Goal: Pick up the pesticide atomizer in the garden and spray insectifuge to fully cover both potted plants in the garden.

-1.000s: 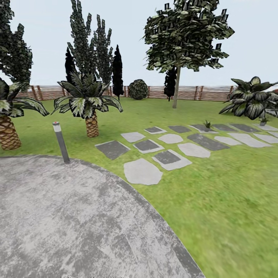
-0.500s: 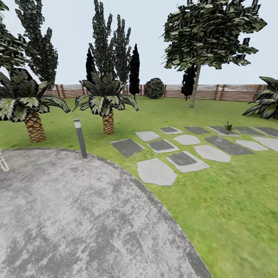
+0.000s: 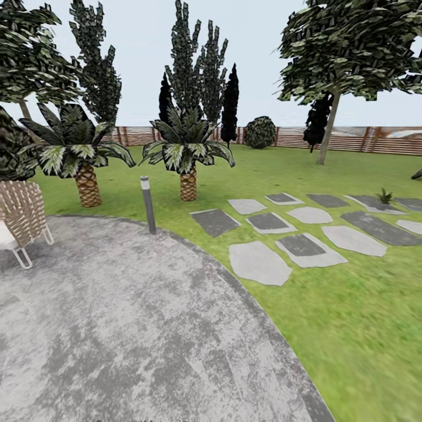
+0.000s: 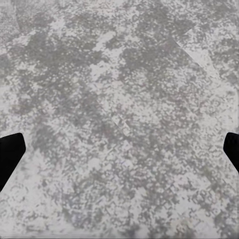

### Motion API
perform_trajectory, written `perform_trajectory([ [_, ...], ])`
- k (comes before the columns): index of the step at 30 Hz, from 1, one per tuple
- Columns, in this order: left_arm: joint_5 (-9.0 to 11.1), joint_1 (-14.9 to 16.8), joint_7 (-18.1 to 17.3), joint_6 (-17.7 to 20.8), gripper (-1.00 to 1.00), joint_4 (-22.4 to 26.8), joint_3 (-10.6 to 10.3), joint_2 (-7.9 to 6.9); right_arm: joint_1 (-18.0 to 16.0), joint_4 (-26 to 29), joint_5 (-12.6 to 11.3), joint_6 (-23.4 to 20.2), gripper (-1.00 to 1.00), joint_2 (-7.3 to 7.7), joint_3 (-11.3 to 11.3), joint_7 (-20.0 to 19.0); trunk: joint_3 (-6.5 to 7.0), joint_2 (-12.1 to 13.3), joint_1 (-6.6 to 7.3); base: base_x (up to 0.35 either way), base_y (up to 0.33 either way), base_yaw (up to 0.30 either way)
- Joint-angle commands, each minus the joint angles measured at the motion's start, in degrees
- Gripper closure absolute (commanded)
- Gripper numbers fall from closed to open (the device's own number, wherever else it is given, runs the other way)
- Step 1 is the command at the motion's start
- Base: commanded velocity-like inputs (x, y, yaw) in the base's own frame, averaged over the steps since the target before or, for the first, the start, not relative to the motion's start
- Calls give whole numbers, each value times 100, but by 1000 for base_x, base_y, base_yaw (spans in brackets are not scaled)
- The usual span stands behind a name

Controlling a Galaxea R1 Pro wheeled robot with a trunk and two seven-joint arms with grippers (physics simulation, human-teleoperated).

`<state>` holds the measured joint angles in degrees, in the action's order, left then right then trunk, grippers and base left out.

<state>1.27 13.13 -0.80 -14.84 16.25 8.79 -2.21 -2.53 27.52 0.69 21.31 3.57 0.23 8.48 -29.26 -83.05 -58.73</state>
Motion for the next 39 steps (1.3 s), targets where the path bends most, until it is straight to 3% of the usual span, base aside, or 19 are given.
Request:
perform_trajectory([
  [1,13,6,-8,-19,-100,-8,9,1,-2,-1,9,14,-100,-1,3,18,-9,-3,0,0,0,274],
  [39,13,6,-8,-19,-100,-8,9,1,-2,-8,11,14,-100,-22,3,22,-144,-3,0,0,0,271],
])
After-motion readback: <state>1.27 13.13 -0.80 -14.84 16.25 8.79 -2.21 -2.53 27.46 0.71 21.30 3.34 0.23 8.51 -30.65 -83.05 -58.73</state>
